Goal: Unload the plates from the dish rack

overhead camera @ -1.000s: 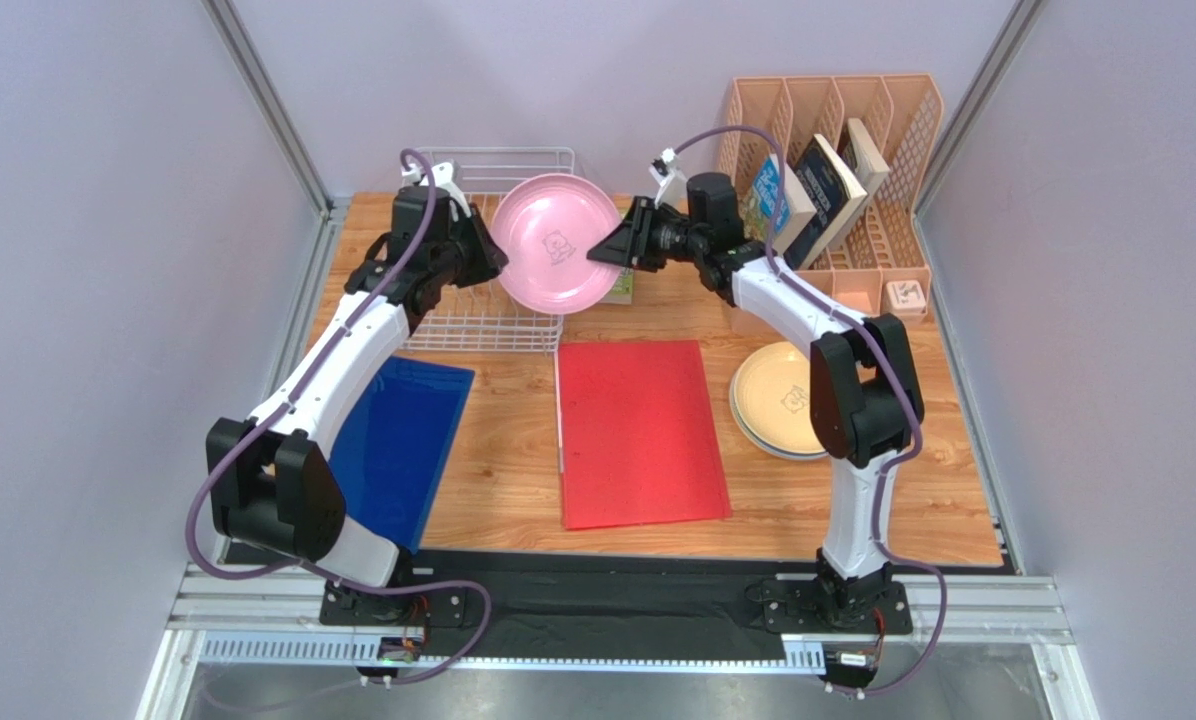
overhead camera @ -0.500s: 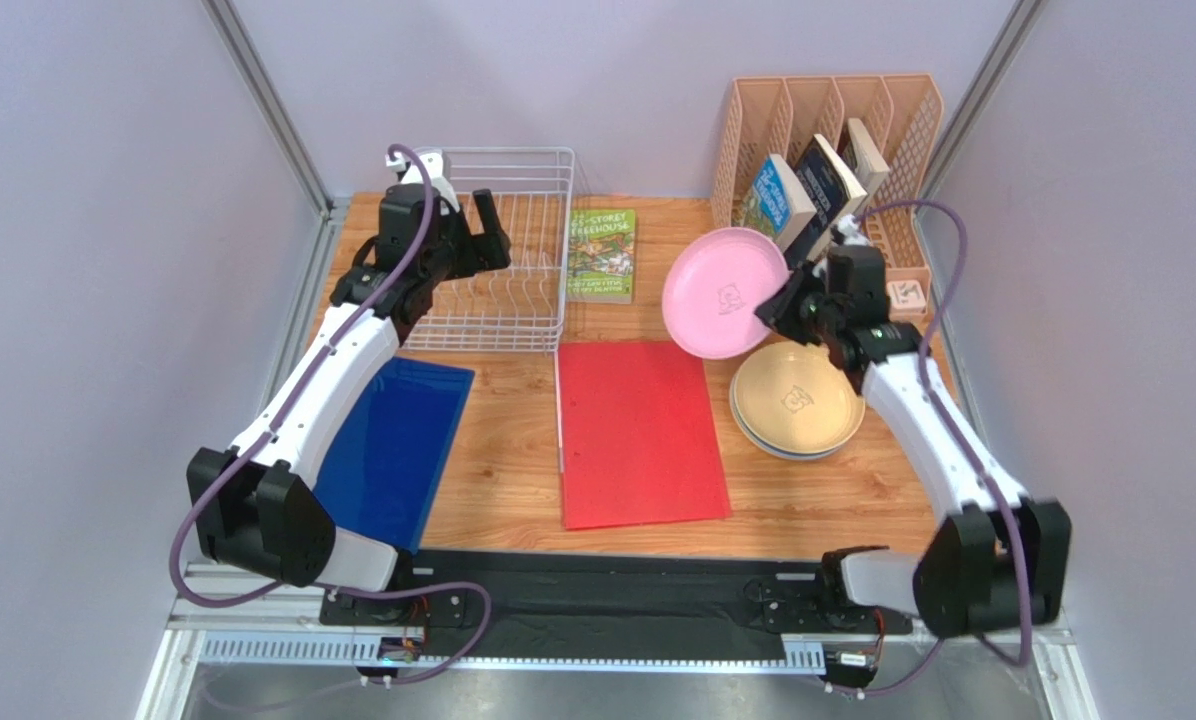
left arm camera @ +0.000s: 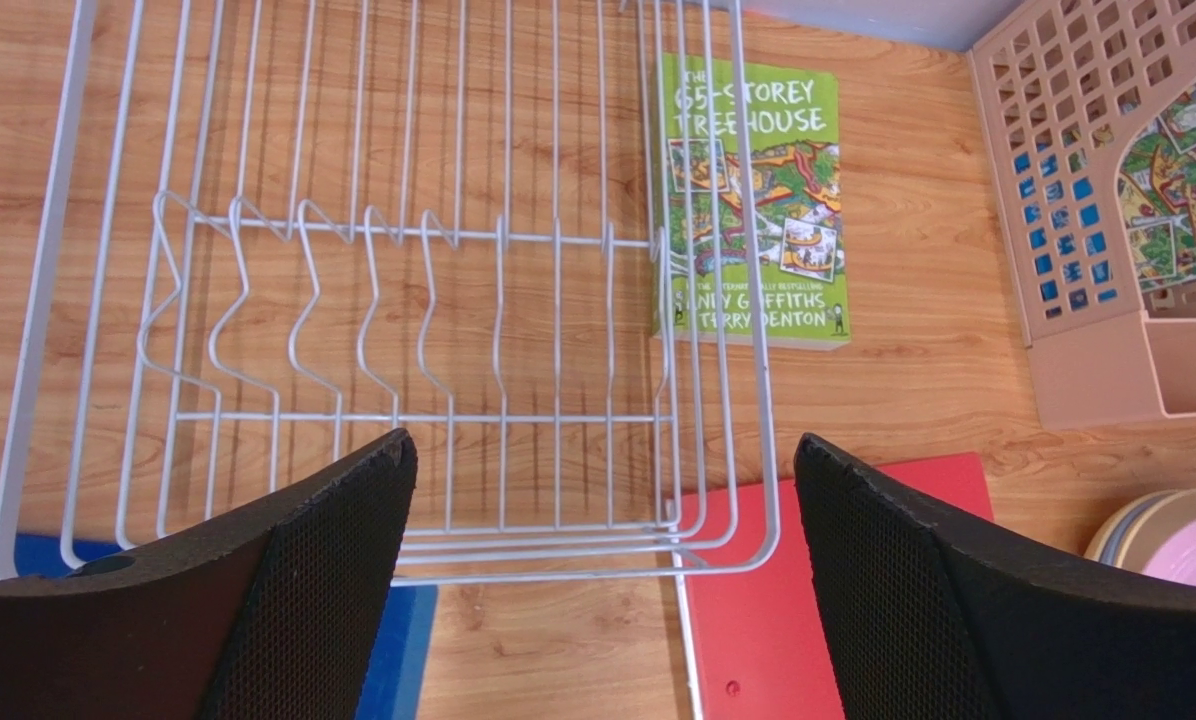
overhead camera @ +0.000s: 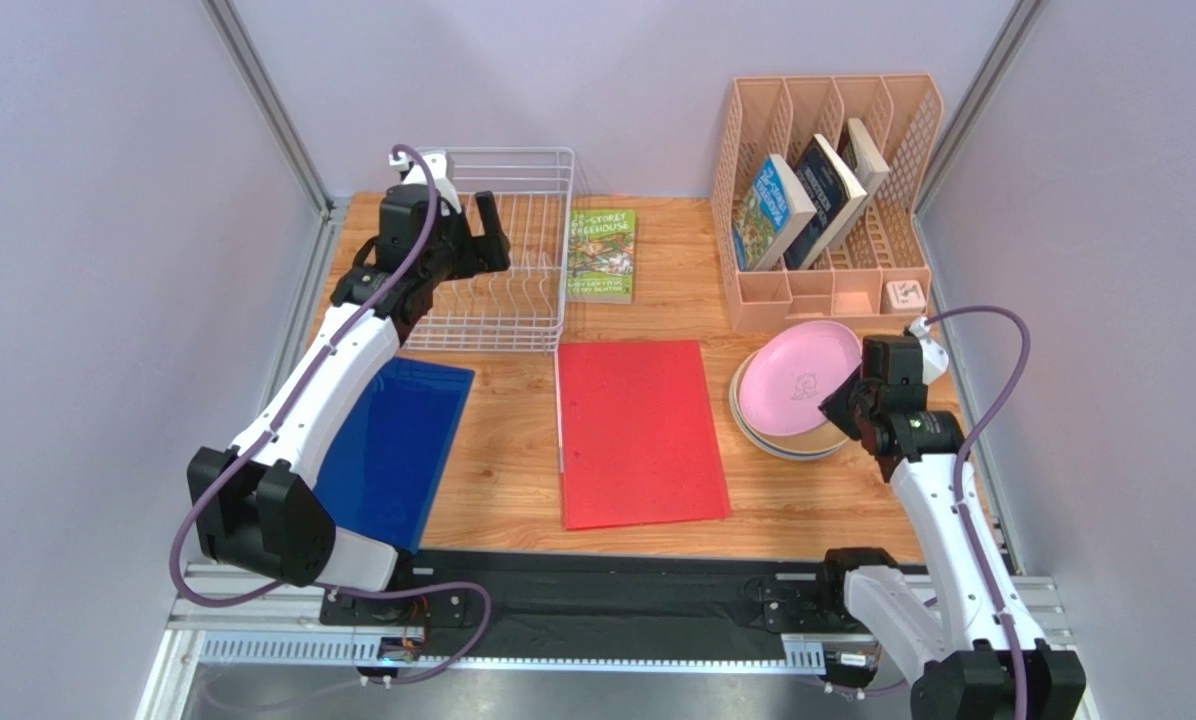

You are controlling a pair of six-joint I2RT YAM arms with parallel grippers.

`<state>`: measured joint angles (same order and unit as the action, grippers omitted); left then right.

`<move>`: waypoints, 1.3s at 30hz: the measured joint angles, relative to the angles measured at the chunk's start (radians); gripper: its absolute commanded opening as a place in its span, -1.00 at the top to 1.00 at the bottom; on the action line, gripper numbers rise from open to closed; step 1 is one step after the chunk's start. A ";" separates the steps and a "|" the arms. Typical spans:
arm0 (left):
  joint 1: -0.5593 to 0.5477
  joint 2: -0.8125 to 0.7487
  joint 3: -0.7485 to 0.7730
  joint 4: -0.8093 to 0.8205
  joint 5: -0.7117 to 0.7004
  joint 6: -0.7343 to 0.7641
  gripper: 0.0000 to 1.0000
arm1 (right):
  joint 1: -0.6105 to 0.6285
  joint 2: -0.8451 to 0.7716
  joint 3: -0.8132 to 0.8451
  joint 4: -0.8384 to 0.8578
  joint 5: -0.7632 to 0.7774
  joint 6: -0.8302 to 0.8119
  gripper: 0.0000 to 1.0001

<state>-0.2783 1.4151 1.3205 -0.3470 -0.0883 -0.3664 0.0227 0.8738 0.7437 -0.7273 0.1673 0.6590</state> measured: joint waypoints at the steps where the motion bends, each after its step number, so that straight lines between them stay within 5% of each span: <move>1: 0.000 0.000 0.000 0.000 0.000 0.002 -0.99 | 0.000 -0.001 -0.009 -0.004 0.007 0.008 0.98; 5: 0.000 0.000 -0.005 0.001 0.000 0.006 -0.99 | 0.000 -0.002 -0.030 -0.010 0.024 0.030 0.69; 7: 0.000 0.000 -0.008 0.001 0.000 0.006 -0.99 | 0.000 -0.002 -0.039 -0.006 0.026 0.036 0.30; 9: 0.000 0.000 -0.011 0.001 0.000 0.006 -0.99 | 0.000 0.000 -0.047 0.005 0.023 0.042 0.14; 10: 0.000 0.000 -0.012 0.001 0.000 0.006 -0.99 | 0.000 0.001 -0.050 0.010 0.021 0.043 -0.14; 13: 0.000 0.000 -0.017 0.004 0.001 0.006 -0.99 | 0.000 0.008 -0.051 0.027 0.014 0.045 -0.43; 25: 0.000 -0.002 -0.018 0.008 0.005 0.016 -0.99 | 0.000 0.109 0.030 0.045 0.041 -0.022 -0.66; 39: 0.000 -0.050 -0.021 0.010 -0.002 0.033 -0.99 | 0.000 0.113 0.178 0.055 0.083 -0.116 -0.69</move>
<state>-0.2783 1.3651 1.2999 -0.3370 -0.0906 -0.3332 0.0227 0.9863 0.9215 -0.6720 0.2501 0.5426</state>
